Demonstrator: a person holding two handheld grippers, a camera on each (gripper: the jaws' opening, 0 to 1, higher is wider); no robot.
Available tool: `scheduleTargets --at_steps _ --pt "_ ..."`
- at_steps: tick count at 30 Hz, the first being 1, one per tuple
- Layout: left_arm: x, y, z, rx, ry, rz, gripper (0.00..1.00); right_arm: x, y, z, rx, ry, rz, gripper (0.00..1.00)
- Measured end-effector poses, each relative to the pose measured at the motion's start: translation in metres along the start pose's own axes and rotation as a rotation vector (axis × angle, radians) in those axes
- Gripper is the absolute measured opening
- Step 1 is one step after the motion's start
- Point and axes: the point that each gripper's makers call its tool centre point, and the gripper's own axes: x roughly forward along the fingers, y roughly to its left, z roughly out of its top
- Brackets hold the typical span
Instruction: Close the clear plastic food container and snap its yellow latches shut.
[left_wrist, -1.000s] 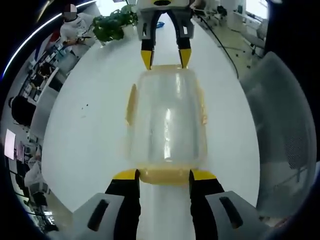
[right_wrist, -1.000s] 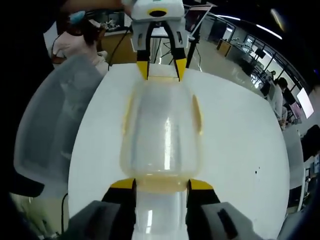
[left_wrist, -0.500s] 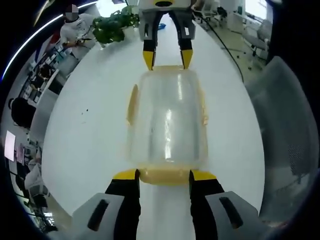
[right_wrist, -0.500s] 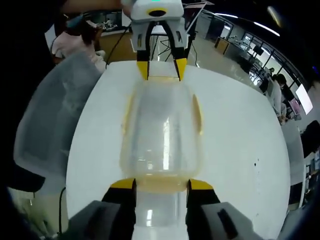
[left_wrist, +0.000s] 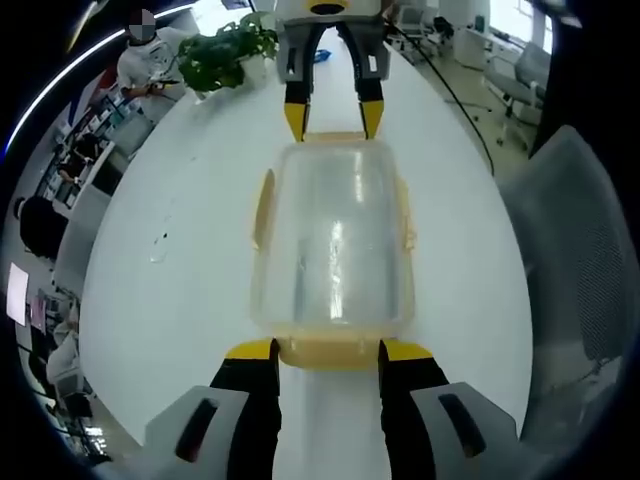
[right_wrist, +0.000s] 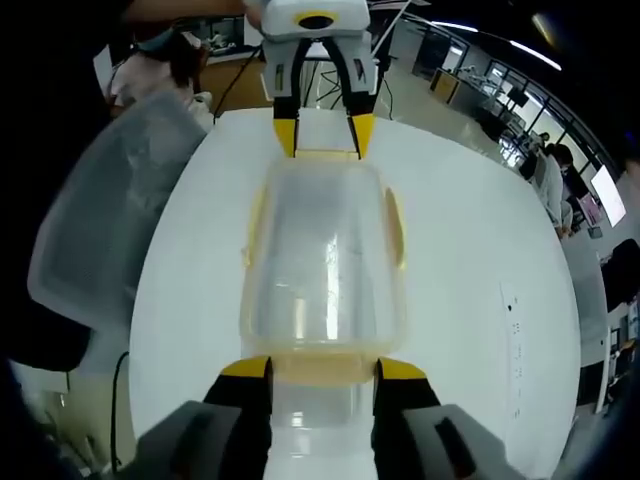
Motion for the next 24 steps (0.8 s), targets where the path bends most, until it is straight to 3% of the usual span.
scheduleTargets --at_steps 24 --pt "0.037 -0.003 0.029 -0.026 -0.012 -0.026 0.35 -0.005 -0.002 -0.045 -0.001 0.038 0.011 0.36"
